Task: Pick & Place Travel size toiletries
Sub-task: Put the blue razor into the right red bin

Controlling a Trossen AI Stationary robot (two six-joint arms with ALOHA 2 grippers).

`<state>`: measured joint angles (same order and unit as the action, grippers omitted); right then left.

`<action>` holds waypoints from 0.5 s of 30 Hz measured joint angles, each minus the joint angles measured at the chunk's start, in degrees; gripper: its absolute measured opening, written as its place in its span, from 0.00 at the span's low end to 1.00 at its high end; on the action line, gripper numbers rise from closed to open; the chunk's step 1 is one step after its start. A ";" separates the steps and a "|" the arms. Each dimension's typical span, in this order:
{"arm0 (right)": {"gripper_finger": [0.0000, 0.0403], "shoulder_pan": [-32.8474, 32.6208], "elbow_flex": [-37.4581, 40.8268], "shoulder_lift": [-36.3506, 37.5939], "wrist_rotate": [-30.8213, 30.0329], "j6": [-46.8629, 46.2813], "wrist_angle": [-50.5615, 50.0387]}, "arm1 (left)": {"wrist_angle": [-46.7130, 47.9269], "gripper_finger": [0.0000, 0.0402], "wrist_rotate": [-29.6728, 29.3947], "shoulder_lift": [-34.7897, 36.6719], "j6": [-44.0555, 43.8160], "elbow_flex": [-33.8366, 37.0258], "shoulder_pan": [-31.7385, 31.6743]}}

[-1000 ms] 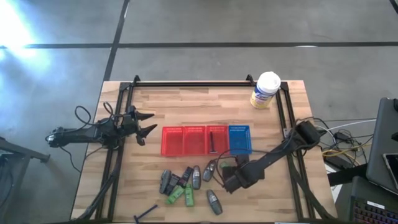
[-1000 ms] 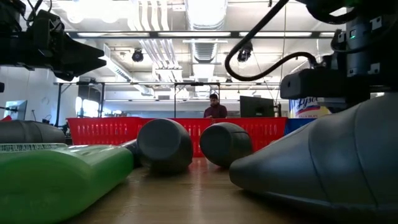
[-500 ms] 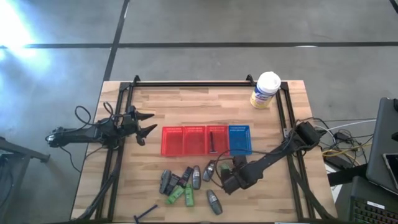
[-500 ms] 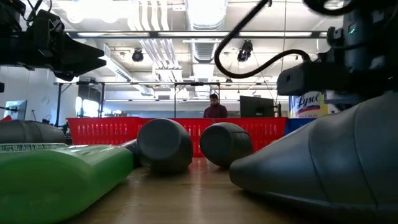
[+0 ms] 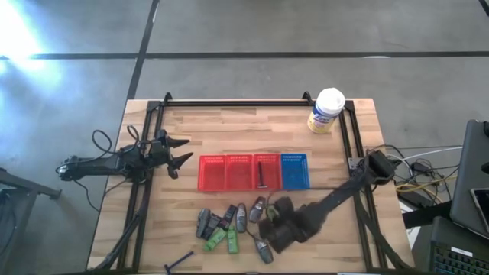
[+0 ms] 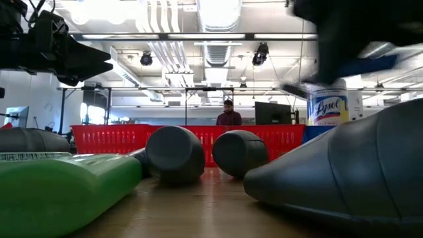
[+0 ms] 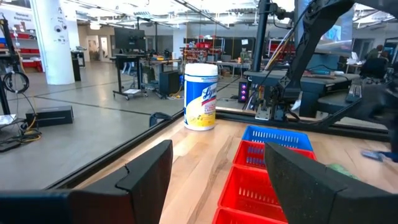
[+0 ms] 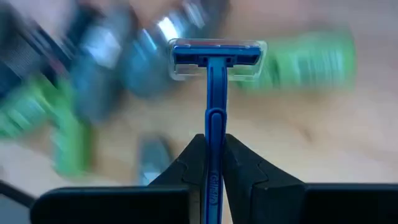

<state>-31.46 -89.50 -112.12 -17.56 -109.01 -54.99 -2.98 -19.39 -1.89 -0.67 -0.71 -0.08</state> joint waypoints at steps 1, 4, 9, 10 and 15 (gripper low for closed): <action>0.07 1.51 -0.70 0.00 -0.92 1.52 -0.27 | 0.00 0.65 -0.01 0.00 0.00 0.00 0.00; 0.07 6.48 -1.23 0.00 -2.19 5.27 -0.90 | 0.00 0.65 0.00 0.00 0.00 0.00 0.01; 0.07 15.11 -1.19 1.36 -1.73 13.44 -1.57 | 0.00 0.65 0.01 0.00 0.00 0.00 0.00; 0.07 16.79 -1.19 1.75 -1.73 15.15 -1.58 | 0.00 0.65 -0.01 0.00 0.00 0.00 0.02; 0.07 22.62 -1.04 3.48 0.12 21.90 -2.07 | 0.00 0.65 0.01 0.00 0.00 0.00 0.00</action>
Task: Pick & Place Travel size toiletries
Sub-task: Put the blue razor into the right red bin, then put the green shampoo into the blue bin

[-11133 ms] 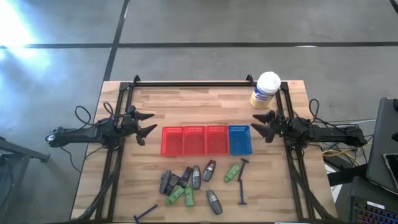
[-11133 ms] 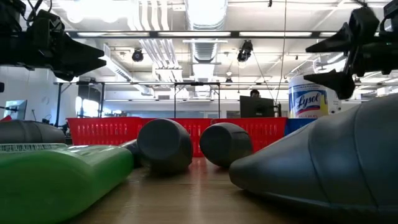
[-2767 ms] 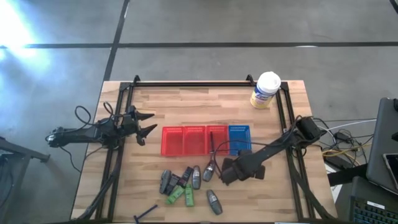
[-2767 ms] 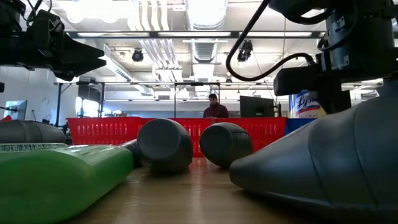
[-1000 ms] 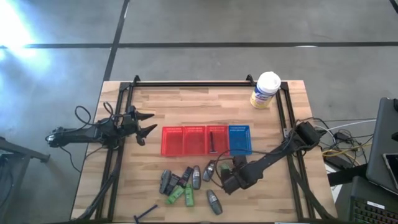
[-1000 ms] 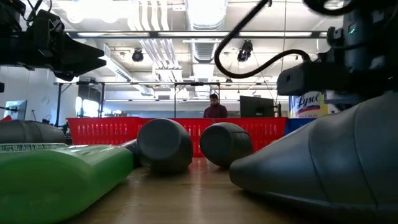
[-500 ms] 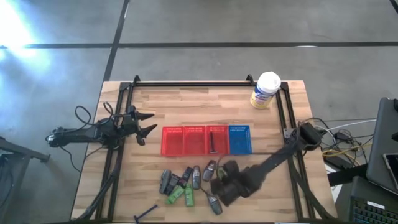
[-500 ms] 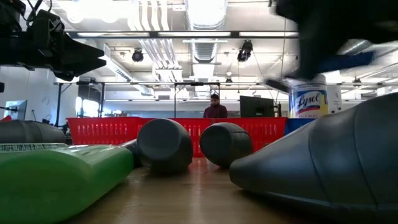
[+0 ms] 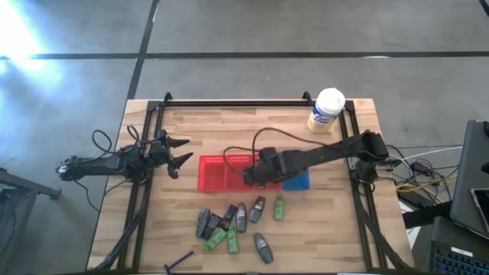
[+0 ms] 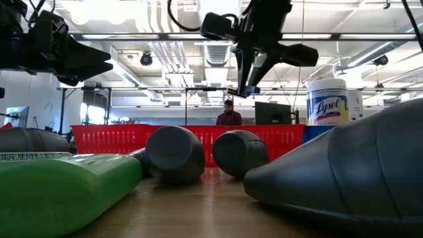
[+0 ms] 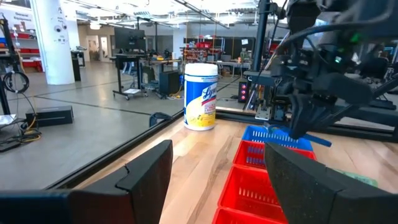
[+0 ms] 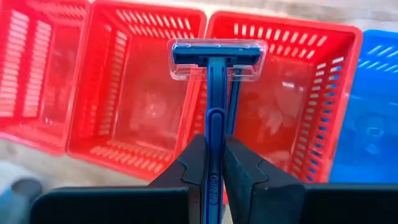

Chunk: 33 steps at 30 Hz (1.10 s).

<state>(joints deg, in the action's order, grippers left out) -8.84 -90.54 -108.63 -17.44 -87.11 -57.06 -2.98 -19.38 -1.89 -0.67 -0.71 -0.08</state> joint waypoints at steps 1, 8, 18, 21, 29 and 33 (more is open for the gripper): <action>0.07 0.94 0.29 0.06 1.47 1.30 -0.10 | 0.00 0.65 0.00 0.00 -0.01 0.00 0.02; 0.07 4.73 5.94 -1.12 7.05 4.22 0.38 | 0.00 0.65 0.00 0.00 0.00 0.00 0.01; 0.12 6.43 7.33 -0.57 5.84 2.69 4.57 | 0.00 0.65 -0.01 0.00 0.00 0.00 0.00; 0.16 6.58 7.47 -0.58 5.93 2.23 4.62 | 0.00 0.65 0.00 0.00 0.00 0.00 0.00; 0.35 6.56 7.54 -0.73 5.87 1.83 3.46 | 0.01 0.65 0.00 0.00 0.00 0.00 0.00; 0.44 6.27 7.50 -0.48 5.74 3.03 3.36 | 0.02 0.65 -0.01 0.00 0.00 0.00 0.01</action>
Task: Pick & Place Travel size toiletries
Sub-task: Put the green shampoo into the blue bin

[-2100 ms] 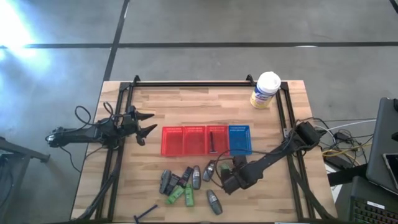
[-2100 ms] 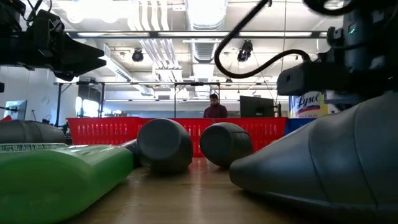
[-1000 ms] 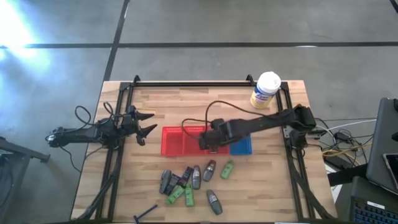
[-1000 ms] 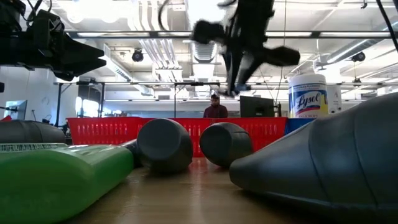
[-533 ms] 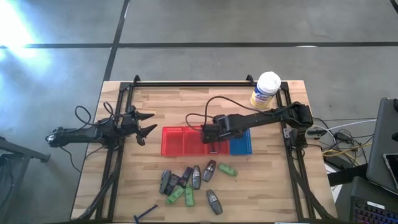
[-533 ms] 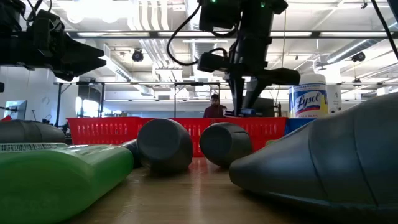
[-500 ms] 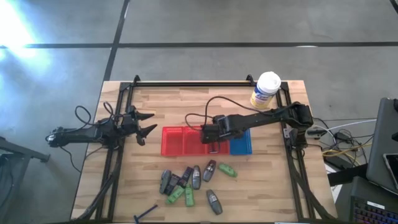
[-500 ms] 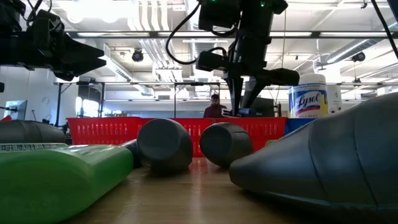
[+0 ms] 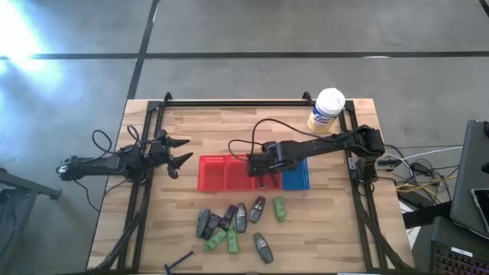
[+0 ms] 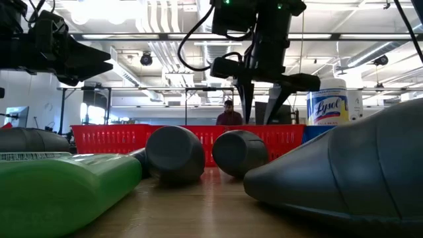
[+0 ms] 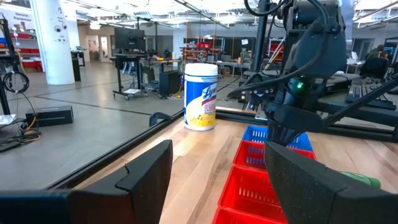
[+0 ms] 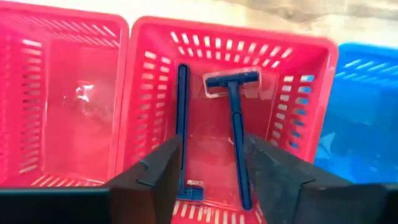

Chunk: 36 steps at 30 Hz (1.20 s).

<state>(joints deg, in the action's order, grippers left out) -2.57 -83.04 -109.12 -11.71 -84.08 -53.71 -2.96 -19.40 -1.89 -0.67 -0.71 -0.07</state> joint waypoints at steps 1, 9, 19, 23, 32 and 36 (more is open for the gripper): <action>0.46 -0.40 -0.11 0.22 -0.05 0.49 -0.03 | -0.02 0.65 0.00 0.00 0.00 0.00 -0.01; 0.56 -8.13 -3.05 1.29 1.29 2.63 -0.16 | -0.02 0.65 0.00 0.00 -0.01 0.00 0.00; 0.64 -19.05 -3.68 -1.72 12.63 -2.85 7.15 | -0.02 0.65 0.00 0.00 0.00 0.00 -0.01; 0.70 -21.29 -3.77 -4.38 16.21 -5.64 12.44 | -0.02 0.65 0.02 0.00 -0.01 0.00 -0.01; 0.80 -25.87 -8.28 -10.04 16.28 -8.46 11.99 | -0.02 0.65 0.01 0.00 0.00 0.00 -0.01; 0.82 -26.73 -9.64 -11.08 16.18 -11.28 8.88 | 0.00 0.65 0.02 0.00 0.00 0.00 0.01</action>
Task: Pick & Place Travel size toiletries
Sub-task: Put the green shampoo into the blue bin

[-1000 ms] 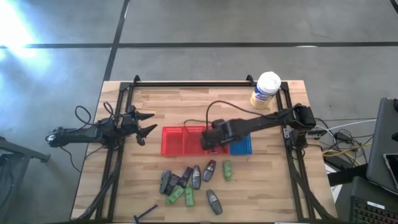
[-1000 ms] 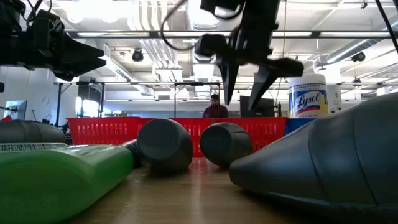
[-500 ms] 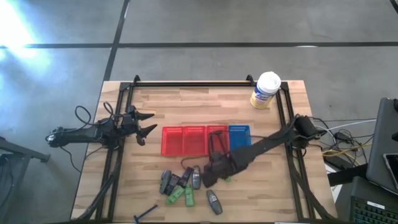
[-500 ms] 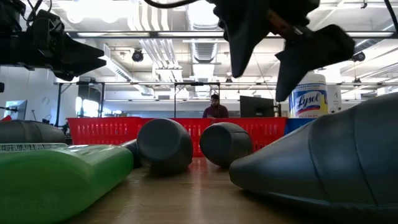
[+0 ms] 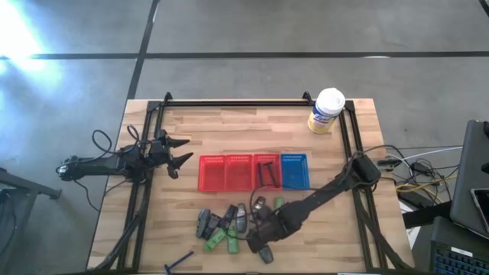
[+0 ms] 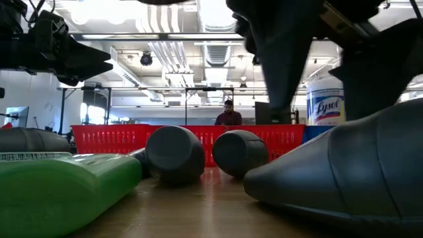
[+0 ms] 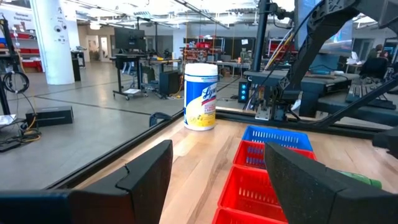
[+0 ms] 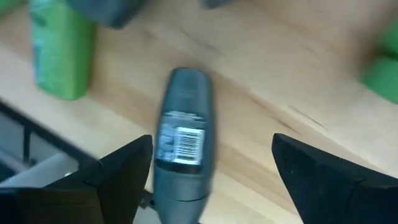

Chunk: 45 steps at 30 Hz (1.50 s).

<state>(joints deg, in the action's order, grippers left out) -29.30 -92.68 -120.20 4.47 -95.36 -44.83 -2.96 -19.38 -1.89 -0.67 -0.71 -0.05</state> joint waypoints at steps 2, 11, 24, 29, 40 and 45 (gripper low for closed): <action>0.82 -0.39 -0.81 0.03 -1.78 -3.32 -4.14 | -0.02 0.65 -0.01 0.00 0.00 0.00 -0.02; 0.76 0.17 -4.82 1.09 -5.61 -13.49 -22.78 | -0.02 0.65 0.00 0.00 0.00 0.00 0.00; 0.77 3.33 -2.47 0.98 -5.75 -9.66 -19.22 | -0.02 0.65 -0.02 0.00 0.00 0.00 0.00; 0.80 3.66 -0.15 0.98 -5.75 -9.62 -19.10 | -0.01 0.65 -0.01 0.00 0.00 0.00 -0.02; 0.85 6.55 5.59 0.96 -5.04 -2.33 -14.46 | -0.01 0.65 -0.01 0.00 -0.01 0.00 -0.01; 0.82 7.77 8.92 1.00 -5.72 -3.21 -10.37 | 0.00 0.65 -0.02 0.00 0.00 0.00 0.00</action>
<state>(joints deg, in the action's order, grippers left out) -21.53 -83.76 -119.20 -1.25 -98.57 -55.19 -2.96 -19.40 -1.89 -0.67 -0.71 -0.05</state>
